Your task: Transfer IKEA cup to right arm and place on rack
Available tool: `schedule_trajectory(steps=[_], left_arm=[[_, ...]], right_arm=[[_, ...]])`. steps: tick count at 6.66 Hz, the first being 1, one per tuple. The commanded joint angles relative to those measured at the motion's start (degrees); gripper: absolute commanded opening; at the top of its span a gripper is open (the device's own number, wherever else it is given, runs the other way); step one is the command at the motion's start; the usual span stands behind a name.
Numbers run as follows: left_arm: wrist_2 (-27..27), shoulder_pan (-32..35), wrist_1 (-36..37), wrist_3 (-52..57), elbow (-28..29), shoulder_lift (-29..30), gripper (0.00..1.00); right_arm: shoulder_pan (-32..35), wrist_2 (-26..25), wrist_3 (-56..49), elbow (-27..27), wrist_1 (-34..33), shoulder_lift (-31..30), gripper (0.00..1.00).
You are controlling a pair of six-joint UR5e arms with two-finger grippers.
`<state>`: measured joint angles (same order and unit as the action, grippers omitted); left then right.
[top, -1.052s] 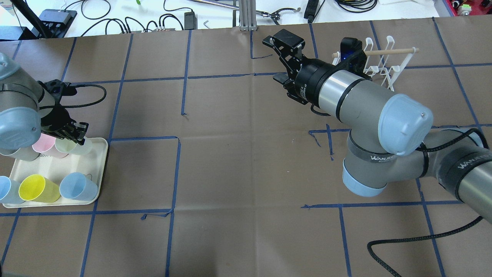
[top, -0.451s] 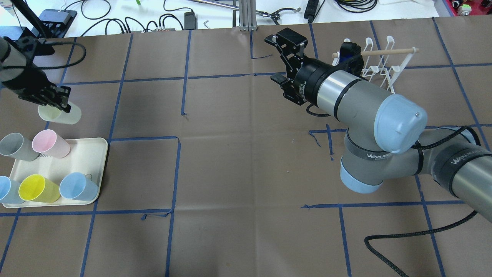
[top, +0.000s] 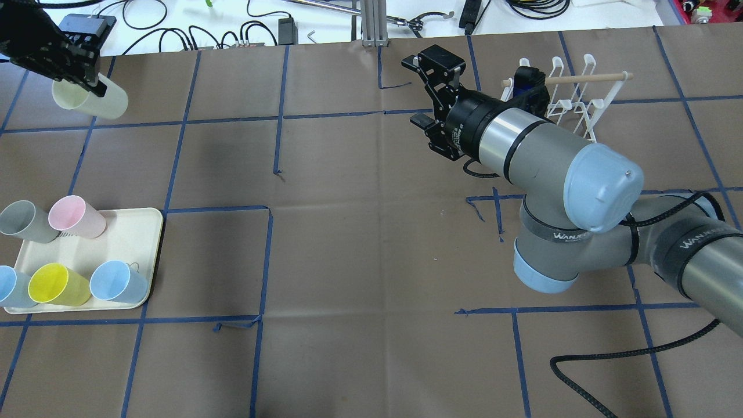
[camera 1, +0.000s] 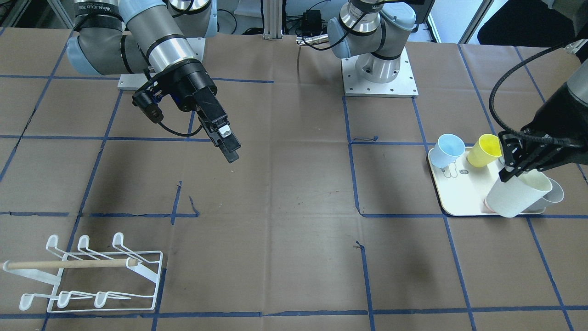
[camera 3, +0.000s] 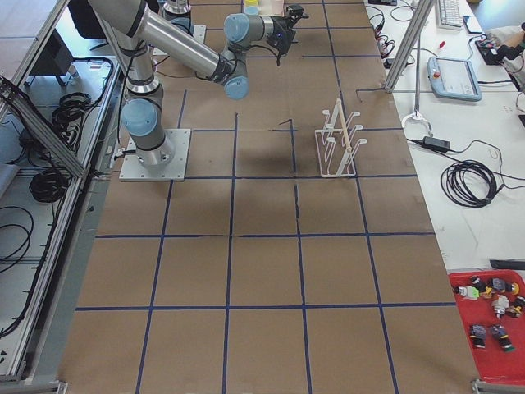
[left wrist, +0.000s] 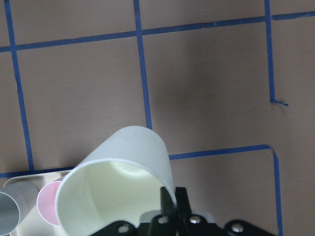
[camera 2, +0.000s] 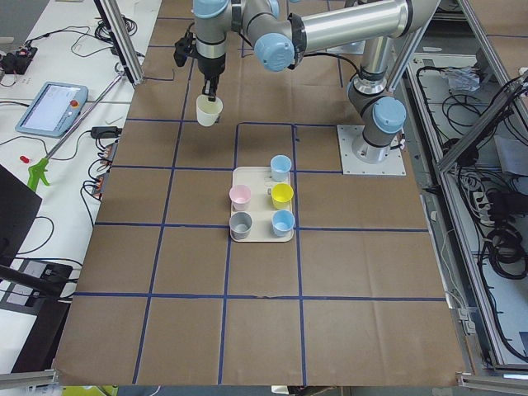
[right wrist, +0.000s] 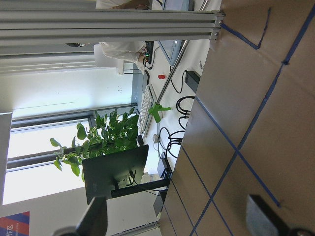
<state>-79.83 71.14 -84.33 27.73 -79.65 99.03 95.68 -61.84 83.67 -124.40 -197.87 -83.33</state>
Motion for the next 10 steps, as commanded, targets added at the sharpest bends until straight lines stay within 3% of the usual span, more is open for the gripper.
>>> schedule_trajectory(steps=[1,2,3,5,7,9,10], left_arm=[[18.6,0.8,0.9,0.4,0.1,-1.0,0.00],[27.1,1.3,4.9,0.7,-1.0,-2.0,0.00],[30.6,3.6,13.5,0.7,-4.8,-2.4,0.00],[34.1,10.0,41.8,-1.8,-15.7,-2.0,0.00],[37.4,13.2,69.9,-10.8,-28.1,-1.4,0.00],[38.2,14.5,88.1,-15.2,-40.3,-2.0,0.00],[37.9,16.6,91.8,-15.9,-42.4,-1.5,0.00]], right_arm=[[0.0,-0.2,0.2,0.0,-0.1,0.2,1.00],[0.0,-0.4,0.3,0.0,0.0,0.1,1.00],[0.0,0.0,0.4,0.0,-0.1,0.2,1.00],[0.0,0.1,1.3,0.0,-0.2,0.0,1.00],[0.5,0.3,6.2,0.1,0.3,-0.1,1.00],[0.6,-0.1,6.7,0.1,0.6,-0.1,1.00],[0.7,-0.3,5.8,0.2,0.7,-0.1,1.00]])
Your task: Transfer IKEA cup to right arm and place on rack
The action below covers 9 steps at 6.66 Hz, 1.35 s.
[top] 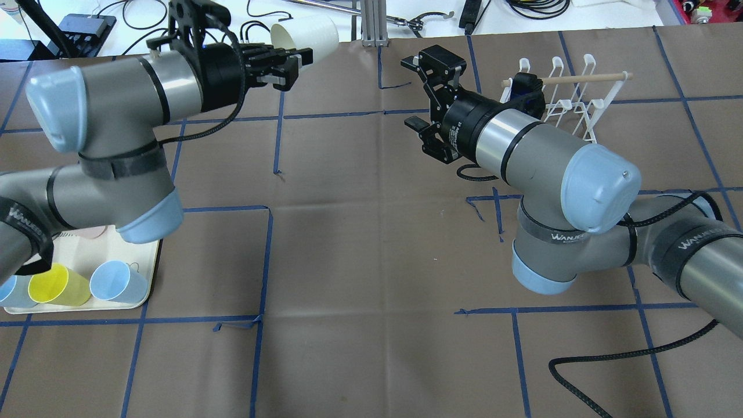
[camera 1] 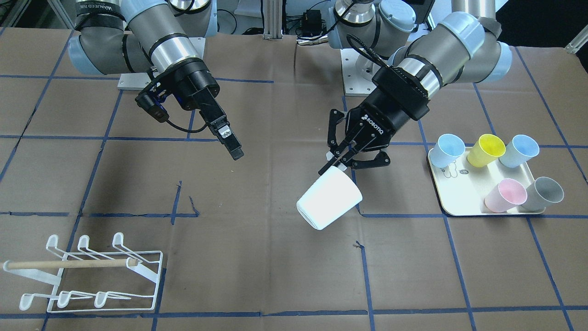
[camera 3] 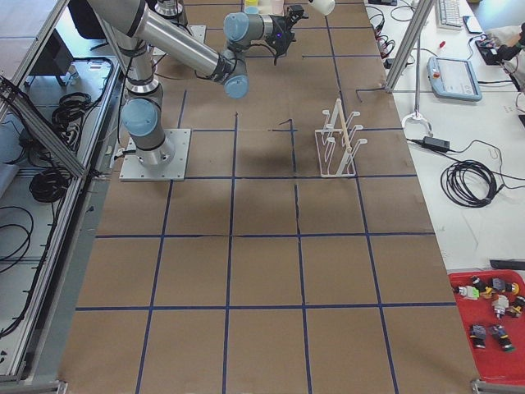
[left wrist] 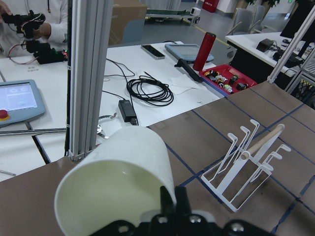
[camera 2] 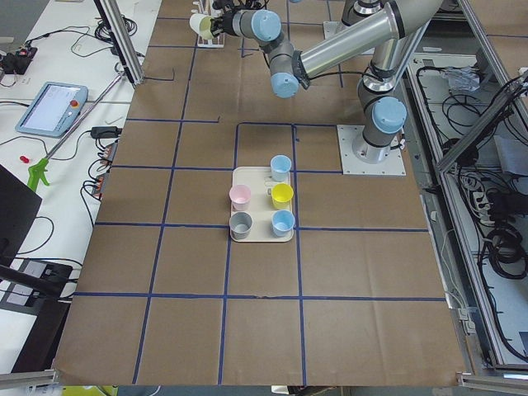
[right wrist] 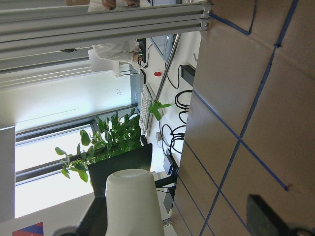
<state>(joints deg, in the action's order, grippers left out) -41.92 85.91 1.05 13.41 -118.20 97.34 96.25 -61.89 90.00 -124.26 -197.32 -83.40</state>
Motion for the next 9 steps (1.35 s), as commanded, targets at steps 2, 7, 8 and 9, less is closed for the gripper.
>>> schedule_trajectory(steps=[2,7,8,9], left_arm=[[0.1,4.8,6.9,-1.1,-4.5,0.5,0.00],[0.3,5.4,7.8,-1.5,-4.9,0.5,0.00],[0.4,5.4,7.8,-1.5,-4.9,0.5,0.00],[1.5,5.5,7.9,-1.5,-5.4,0.5,0.00]], right_arm=[[0.9,-0.3,0.3,0.2,0.4,0.2,1.00],[4.6,-0.9,0.4,7.3,2.8,5.5,1.00],[4.6,-0.9,0.3,8.5,2.8,6.9,1.00],[4.7,-0.9,0.2,9.5,2.8,8.3,1.00]])
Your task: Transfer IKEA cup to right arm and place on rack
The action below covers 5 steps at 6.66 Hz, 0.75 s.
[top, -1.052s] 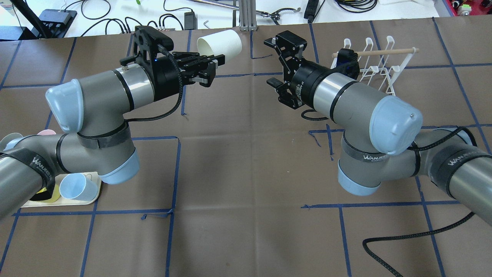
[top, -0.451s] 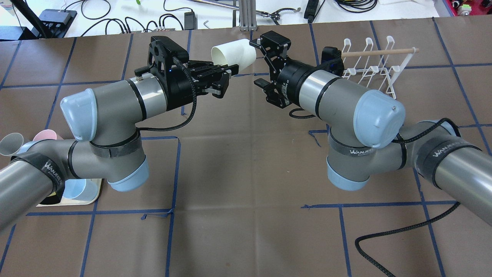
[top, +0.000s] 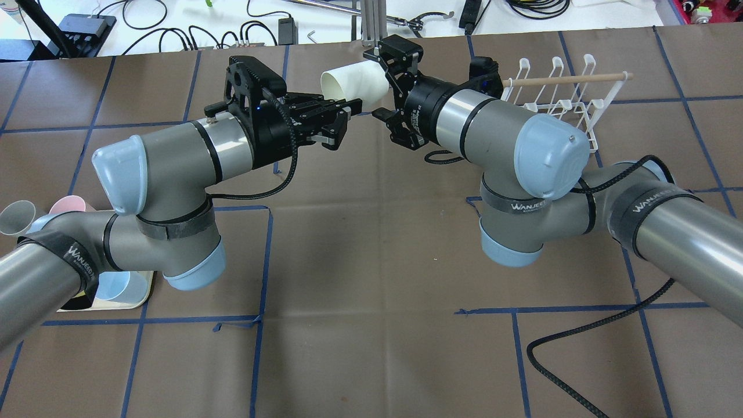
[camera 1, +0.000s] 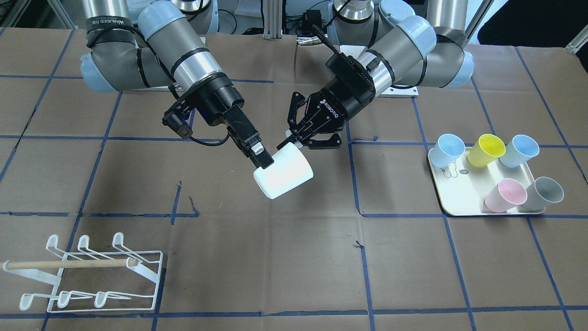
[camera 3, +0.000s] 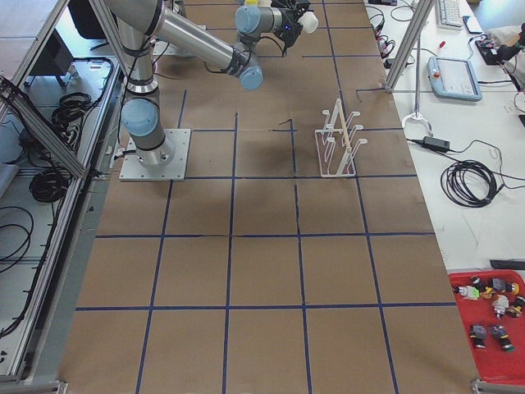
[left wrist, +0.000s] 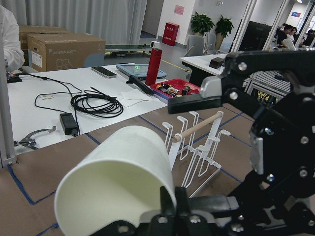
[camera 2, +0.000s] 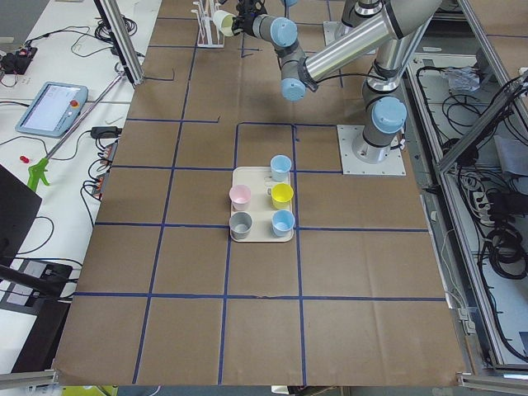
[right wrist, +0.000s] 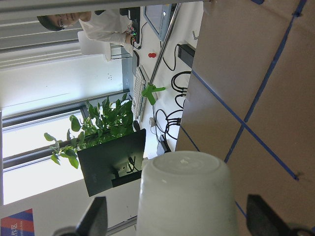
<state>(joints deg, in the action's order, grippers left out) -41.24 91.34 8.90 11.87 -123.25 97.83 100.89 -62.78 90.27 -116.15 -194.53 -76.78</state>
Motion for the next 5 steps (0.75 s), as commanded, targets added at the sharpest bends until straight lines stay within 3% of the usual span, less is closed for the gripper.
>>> schedule_trajectory(steps=[1,4,5], left_arm=[[0.9,0.1,0.2,0.0,-0.7,-0.4,0.00],[0.8,0.1,0.3,-0.1,-0.6,-0.3,0.00],[0.8,0.1,0.3,-0.2,-0.6,-0.4,0.00]], right_arm=[[0.6,0.0,-0.2,2.0,0.0,2.8,1.00],[0.7,-0.2,-0.2,2.2,0.1,3.1,0.98],[0.8,0.1,-0.4,2.1,0.1,3.1,0.84]])
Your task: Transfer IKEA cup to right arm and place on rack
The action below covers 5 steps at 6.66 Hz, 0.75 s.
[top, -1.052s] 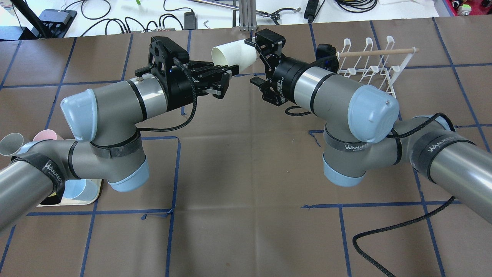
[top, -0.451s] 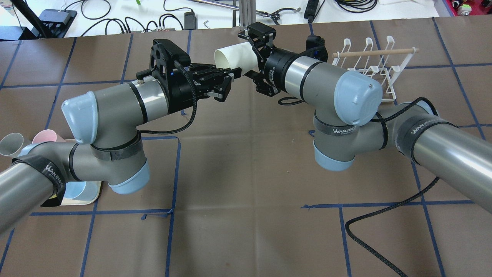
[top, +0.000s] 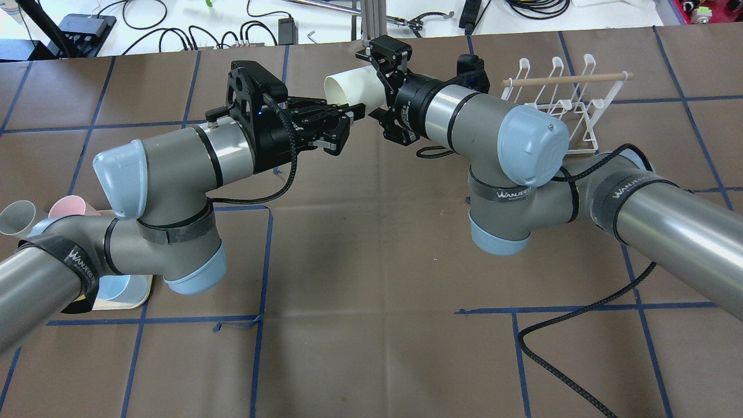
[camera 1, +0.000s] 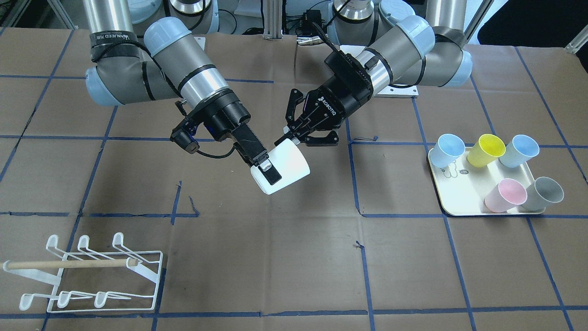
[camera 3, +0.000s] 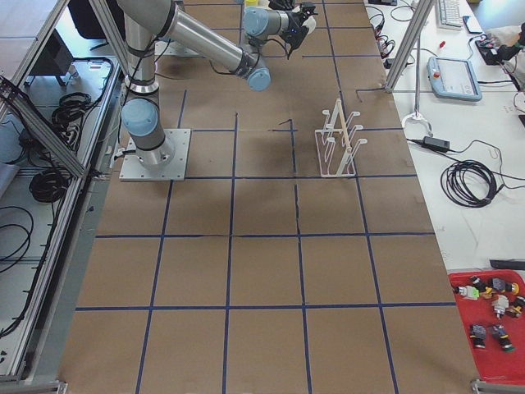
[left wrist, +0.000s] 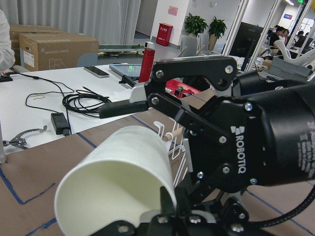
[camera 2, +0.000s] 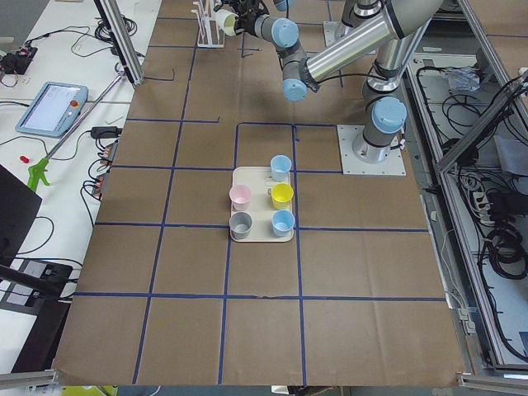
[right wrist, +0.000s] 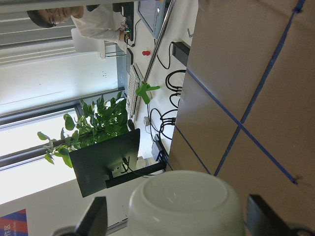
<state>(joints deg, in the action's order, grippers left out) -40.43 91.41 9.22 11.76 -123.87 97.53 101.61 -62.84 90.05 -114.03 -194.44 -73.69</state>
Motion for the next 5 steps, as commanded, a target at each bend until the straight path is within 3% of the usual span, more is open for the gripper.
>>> schedule_trajectory(steps=[1,2,3,4,5], left_arm=[[0.0,0.0,0.0,-0.1,0.0,-0.1,0.00],[-0.1,0.0,0.0,-0.1,0.0,-0.1,0.00],[-0.1,0.0,0.0,-0.1,0.0,-0.1,0.01],[-0.5,-0.1,0.1,-0.1,0.4,-0.1,0.13],[-0.7,-0.2,0.1,-0.8,0.4,-0.1,0.34]], right_arm=[[0.1,0.3,-0.7,0.0,0.6,0.0,0.69],[0.1,0.4,-0.8,0.0,1.3,-0.1,0.58],[0.2,0.4,-0.8,0.1,1.3,-0.1,0.52],[0.1,0.6,-0.8,0.2,1.3,-0.1,0.45],[0.1,0.7,-0.8,0.7,1.2,-0.1,0.41]])
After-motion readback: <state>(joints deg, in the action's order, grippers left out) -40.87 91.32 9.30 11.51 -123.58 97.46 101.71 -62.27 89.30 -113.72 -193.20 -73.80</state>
